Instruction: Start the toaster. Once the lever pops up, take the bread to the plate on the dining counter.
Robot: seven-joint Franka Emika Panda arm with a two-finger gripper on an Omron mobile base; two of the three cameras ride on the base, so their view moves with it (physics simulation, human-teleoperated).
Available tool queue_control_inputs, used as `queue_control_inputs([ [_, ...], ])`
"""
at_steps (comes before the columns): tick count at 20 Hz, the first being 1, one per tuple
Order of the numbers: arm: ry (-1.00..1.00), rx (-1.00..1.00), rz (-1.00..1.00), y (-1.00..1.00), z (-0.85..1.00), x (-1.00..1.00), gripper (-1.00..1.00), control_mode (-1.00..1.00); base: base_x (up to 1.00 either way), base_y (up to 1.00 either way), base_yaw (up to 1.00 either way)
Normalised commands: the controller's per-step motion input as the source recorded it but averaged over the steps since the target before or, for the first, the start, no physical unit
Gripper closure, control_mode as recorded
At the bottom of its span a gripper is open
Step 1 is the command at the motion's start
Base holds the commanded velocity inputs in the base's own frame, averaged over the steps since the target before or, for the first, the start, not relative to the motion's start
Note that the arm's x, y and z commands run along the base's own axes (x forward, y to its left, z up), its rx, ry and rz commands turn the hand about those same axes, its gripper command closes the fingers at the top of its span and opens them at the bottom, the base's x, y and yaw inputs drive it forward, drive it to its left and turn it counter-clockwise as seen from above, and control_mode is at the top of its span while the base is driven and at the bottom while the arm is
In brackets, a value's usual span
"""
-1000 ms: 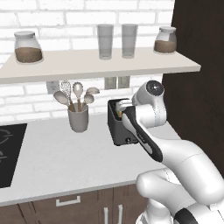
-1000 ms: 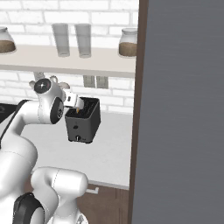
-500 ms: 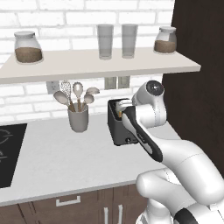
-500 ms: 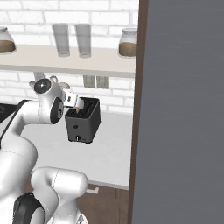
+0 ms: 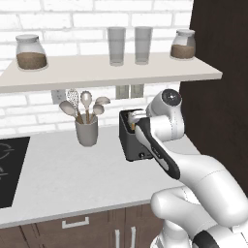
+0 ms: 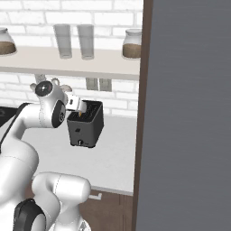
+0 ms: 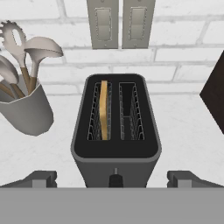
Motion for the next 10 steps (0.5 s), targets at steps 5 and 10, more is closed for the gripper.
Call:
queue_control_inputs([
  [5, 0.0, 0.0, 0.0, 0.0, 0.0, 0.0, -1.0, -1.0, 0.0, 0.0, 0.0],
  [10, 0.0, 0.0, 0.0, 0.0, 0.0, 0.0, -1.0, -1.0, 0.0, 0.0, 0.0],
])
